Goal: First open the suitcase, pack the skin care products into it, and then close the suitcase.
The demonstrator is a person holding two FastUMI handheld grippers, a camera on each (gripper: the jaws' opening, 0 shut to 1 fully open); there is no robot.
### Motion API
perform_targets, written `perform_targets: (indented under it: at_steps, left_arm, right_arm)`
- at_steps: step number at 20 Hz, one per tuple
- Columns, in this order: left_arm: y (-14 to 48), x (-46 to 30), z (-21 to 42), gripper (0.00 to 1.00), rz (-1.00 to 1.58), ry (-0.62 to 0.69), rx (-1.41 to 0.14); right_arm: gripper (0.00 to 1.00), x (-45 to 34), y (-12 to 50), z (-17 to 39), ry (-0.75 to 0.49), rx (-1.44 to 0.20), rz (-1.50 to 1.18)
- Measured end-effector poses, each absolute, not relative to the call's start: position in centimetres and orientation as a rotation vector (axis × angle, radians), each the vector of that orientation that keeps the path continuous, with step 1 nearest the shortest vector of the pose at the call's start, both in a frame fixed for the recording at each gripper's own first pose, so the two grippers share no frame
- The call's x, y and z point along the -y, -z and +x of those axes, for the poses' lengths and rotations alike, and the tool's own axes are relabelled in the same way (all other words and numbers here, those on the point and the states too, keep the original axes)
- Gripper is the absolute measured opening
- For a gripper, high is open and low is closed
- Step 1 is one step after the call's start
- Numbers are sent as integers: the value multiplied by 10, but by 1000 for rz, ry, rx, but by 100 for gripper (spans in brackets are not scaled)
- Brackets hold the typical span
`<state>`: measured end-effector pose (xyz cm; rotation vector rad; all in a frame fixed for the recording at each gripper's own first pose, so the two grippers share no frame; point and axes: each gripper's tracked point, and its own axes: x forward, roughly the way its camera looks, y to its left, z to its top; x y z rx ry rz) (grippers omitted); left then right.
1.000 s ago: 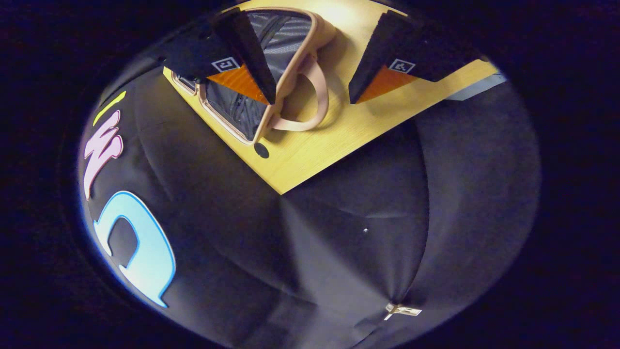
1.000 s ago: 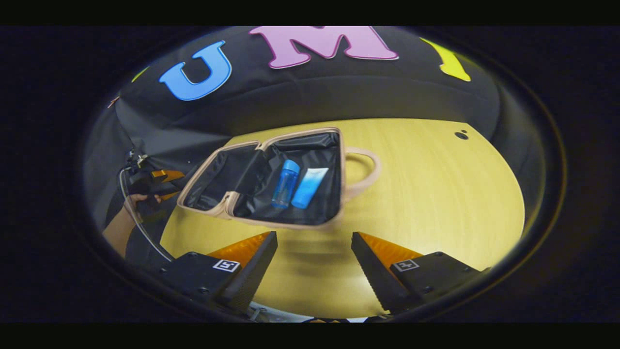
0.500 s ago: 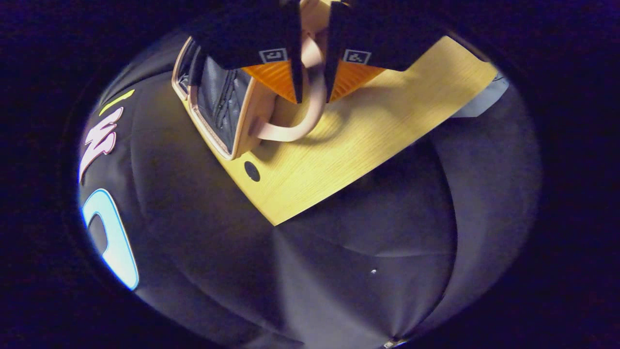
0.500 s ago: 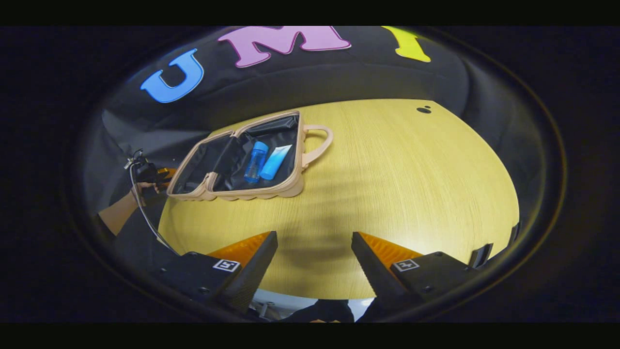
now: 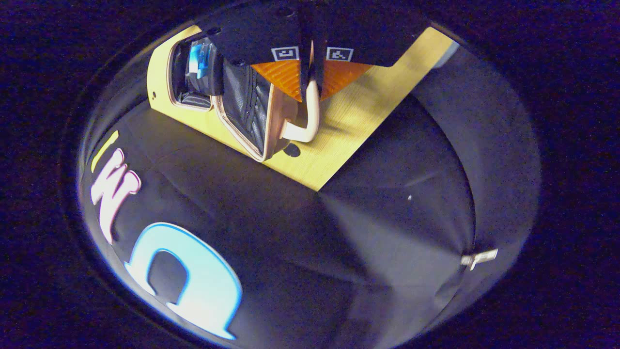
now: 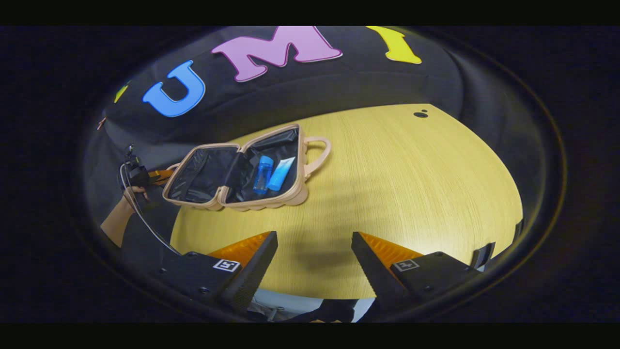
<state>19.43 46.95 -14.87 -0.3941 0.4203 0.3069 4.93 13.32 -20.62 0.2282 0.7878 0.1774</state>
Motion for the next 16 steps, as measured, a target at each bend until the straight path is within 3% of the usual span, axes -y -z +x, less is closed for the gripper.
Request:
perform_targets:
  at_steps: [5, 9, 12, 16]
  left_arm:
    - [45, -373, 199, 6, -214, -224, -318]
    - [5, -267, 209, 6, -156, -139, -263]
    - [-5, -174, 226, 6, -245, -42, -253]
    - [50, -63, 266, 7, -312, 61, -363]
  right_arm:
    - [98, -119, 179, 54, -183, -691, 218]
    - [98, -108, 156, 64, -198, -638, 198]
    - [98, -91, 139, 58, -196, -596, 186]
    - [97, -67, 111, 46, -215, -480, 98]
